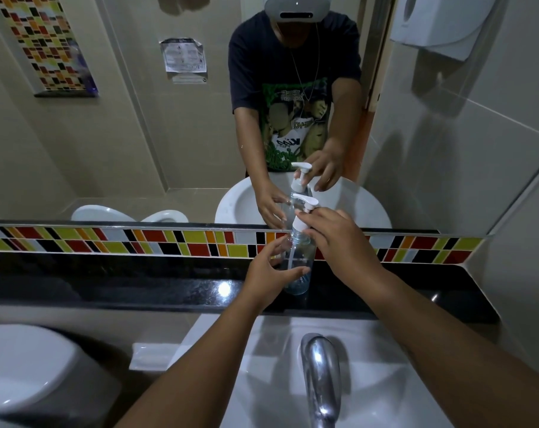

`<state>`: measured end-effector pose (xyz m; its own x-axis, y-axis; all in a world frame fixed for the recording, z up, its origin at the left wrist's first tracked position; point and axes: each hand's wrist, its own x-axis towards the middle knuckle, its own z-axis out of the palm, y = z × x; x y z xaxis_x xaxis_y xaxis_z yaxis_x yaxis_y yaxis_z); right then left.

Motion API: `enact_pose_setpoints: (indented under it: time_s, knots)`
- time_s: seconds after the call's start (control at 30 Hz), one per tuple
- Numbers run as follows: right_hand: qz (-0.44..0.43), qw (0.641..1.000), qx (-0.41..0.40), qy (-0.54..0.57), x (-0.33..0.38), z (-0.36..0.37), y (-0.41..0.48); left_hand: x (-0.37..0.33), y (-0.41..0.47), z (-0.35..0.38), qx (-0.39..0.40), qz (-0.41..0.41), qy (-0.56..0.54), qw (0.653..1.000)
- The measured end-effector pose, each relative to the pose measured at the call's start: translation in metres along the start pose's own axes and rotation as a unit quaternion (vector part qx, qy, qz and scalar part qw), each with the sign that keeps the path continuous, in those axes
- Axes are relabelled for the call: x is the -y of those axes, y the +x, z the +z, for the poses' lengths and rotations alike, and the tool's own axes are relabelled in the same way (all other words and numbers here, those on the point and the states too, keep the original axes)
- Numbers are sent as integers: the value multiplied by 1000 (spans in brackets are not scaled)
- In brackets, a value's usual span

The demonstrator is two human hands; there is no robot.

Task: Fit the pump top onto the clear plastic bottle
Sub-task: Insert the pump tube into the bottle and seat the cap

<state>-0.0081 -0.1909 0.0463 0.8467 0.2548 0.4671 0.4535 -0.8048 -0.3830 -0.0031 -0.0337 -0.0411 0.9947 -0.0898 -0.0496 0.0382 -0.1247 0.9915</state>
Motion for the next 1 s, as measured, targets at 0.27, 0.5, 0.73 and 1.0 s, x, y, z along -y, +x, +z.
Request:
enact_pose_setpoints:
  time_s: [0.27,0.5,0.73,1.0]
  knots:
    - [-17,999,36,22,0,-5,-1,-3,-2,0,6,15,14,1000]
    - [148,971,-24,187,-1,-1,-25,0,-6,0,19,33,32,999]
    - [251,916,42,311,-11,16,-32,7,-5,6,8,38,29,999]
    - [258,911,67,313,-36,6,-40,4,-1,31,27,60,62,996]
